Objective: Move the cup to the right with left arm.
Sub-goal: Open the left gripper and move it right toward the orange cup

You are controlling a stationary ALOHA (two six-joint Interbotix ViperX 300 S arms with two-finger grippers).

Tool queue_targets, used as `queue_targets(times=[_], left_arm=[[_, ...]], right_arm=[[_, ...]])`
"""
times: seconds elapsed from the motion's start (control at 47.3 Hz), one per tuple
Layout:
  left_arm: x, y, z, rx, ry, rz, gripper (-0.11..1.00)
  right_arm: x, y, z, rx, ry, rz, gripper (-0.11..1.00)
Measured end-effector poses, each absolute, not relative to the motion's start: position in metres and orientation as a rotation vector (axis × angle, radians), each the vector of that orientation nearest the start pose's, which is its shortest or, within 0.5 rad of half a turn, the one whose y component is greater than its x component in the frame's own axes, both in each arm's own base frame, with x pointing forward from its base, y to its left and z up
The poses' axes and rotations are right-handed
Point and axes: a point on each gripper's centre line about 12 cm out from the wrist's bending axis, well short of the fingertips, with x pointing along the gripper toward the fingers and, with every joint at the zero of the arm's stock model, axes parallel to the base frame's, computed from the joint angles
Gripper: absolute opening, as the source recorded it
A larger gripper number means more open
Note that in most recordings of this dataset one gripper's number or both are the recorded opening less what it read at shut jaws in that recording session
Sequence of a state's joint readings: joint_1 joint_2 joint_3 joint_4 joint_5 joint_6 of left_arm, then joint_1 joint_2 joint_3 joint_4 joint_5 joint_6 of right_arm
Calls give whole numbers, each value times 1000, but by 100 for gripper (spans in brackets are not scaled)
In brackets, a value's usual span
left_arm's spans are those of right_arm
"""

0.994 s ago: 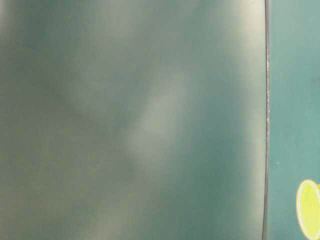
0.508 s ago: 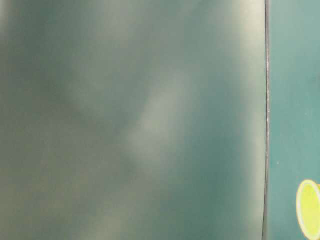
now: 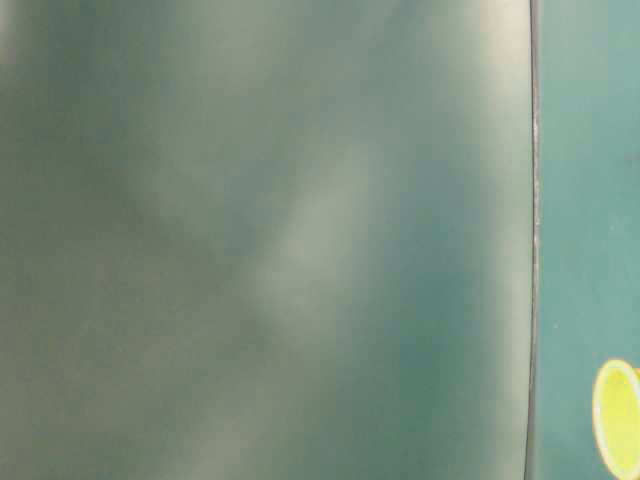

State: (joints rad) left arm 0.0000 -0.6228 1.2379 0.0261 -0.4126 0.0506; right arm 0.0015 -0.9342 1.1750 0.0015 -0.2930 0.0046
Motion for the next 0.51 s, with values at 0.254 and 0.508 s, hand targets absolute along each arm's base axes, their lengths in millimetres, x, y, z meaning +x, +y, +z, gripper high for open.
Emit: queue_targets(times=[0.254, 0.508], left_arm=[[238, -2, 185, 71, 210, -21, 73], [245, 2, 162, 65, 221, -8, 73]], right_arm=[[203, 0, 289, 3, -55, 2, 1], [203, 0, 289, 3, -55, 2, 1]])
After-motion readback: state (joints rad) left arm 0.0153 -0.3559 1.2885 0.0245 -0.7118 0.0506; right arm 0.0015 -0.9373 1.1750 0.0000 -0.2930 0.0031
